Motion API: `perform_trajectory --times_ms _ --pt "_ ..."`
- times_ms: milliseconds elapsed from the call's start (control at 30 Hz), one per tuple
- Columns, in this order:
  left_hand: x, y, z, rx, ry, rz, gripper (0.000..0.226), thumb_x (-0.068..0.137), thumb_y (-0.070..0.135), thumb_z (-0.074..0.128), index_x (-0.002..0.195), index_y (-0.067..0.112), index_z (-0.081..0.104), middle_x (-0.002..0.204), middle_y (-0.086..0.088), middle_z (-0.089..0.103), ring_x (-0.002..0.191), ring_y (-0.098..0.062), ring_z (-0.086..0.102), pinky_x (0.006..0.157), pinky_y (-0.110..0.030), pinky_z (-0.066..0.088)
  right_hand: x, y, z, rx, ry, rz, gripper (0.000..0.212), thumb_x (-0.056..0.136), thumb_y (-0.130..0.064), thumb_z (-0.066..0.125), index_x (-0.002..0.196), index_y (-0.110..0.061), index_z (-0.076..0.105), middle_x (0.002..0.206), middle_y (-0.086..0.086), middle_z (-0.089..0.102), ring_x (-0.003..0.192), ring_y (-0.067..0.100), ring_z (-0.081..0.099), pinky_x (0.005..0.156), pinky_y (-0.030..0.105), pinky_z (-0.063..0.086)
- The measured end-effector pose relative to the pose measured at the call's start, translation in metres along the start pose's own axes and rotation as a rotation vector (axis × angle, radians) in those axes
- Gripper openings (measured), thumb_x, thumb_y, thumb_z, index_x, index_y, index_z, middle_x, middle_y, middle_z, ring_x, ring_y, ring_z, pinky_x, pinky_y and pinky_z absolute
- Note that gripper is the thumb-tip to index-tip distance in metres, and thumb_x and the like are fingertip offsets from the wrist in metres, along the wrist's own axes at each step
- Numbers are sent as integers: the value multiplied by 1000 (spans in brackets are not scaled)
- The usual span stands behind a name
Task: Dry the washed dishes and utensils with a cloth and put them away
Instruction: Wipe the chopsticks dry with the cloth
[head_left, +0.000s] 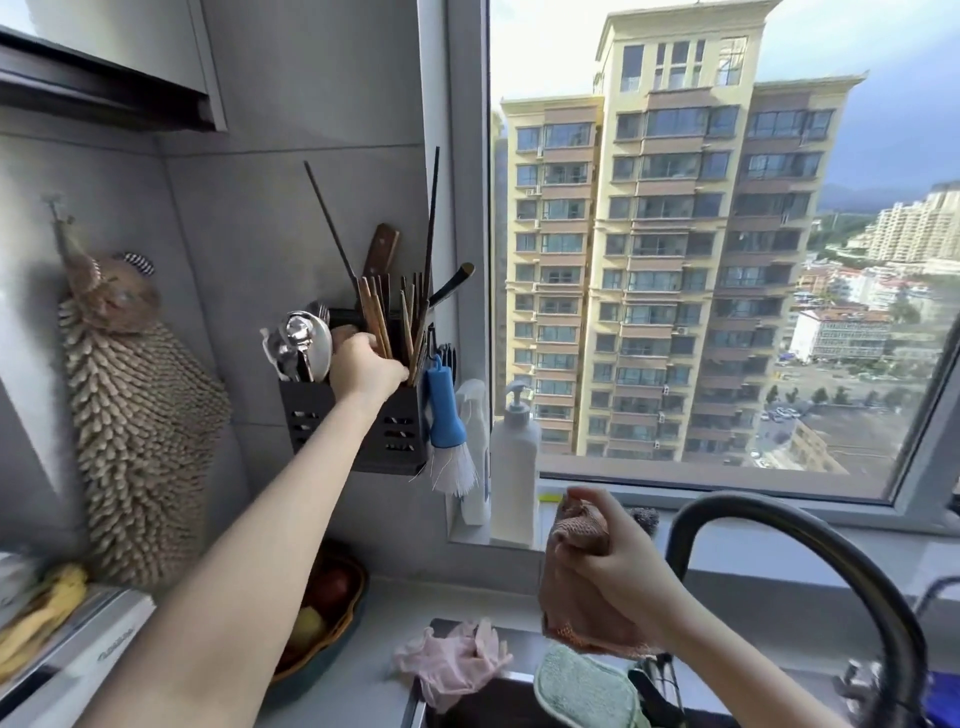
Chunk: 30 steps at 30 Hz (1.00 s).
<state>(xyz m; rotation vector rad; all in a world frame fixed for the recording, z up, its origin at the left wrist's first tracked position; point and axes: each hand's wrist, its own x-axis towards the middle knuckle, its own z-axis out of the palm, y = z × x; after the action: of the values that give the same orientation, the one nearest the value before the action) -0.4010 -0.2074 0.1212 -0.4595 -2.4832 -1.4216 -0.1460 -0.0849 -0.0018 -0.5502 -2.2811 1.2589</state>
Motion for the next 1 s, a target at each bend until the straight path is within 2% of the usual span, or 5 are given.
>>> perform_trajectory --times_ms 200,600,700,833,1000 --pt "-101 -2 14 -83 147 298 25 80 8 61 105 8 56 98 -9 64 83 -21 58 75 -27 41 -73 30 -42 68 5 105 53 82 -8 69 121 -39 51 105 -15 63 98 3 60 81 16 46" --pt "-412 -21 181 -55 -997 708 8 78 22 57 75 16 62 68 8 60 64 -13 55 61 -25 44 -268 148 -156 -10 286 543 51 79 -8 72 114 -40 52 111 -17 62 98 -14 55 81 4 39" --pt "-467 8 232 -47 -1155 478 18 86 24 57 74 12 64 67 5 63 62 -13 57 63 -27 46 -301 173 -186 -13 409 635 51 80 -7 72 110 -43 51 110 -19 62 102 -6 57 88 14 43" --pt "-529 65 303 -329 -1417 -465 17 93 17 56 83 4 56 66 -8 55 54 -16 52 47 -22 50 -333 202 -222 -4 544 708 49 81 -6 71 110 -40 51 108 -17 61 100 -4 57 82 11 42" --pt "-590 91 381 -412 -1370 -913 31 88 24 66 76 6 44 68 -8 44 56 -19 46 45 -25 44 -362 237 -260 42 624 797 51 82 -6 71 125 -27 52 119 -8 60 108 5 57 98 30 45"
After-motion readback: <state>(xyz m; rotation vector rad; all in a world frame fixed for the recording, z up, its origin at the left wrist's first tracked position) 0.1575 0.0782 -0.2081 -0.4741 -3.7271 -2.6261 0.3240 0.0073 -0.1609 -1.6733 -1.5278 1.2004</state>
